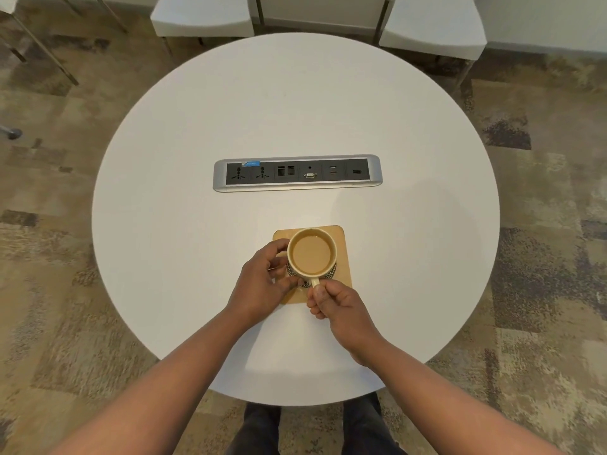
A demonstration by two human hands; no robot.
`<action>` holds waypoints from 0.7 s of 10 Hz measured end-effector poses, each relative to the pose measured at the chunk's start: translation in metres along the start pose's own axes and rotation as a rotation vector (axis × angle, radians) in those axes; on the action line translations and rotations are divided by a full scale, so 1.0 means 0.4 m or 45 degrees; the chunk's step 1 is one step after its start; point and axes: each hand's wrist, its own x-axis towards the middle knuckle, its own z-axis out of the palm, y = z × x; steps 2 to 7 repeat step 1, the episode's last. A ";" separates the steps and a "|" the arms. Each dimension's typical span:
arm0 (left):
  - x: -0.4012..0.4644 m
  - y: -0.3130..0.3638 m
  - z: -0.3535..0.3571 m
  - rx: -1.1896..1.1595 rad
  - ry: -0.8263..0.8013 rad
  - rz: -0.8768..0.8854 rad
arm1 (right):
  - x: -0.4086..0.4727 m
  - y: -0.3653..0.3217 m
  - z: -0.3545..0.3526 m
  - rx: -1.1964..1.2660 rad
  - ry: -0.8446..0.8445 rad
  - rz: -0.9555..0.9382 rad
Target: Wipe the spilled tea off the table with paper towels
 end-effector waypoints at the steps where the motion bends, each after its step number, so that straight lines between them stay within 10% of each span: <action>1: 0.003 -0.007 0.009 0.039 -0.005 -0.024 | -0.002 0.011 -0.008 0.047 0.147 -0.158; 7: 0.003 -0.007 0.009 0.039 -0.005 -0.024 | -0.002 0.011 -0.008 0.047 0.147 -0.158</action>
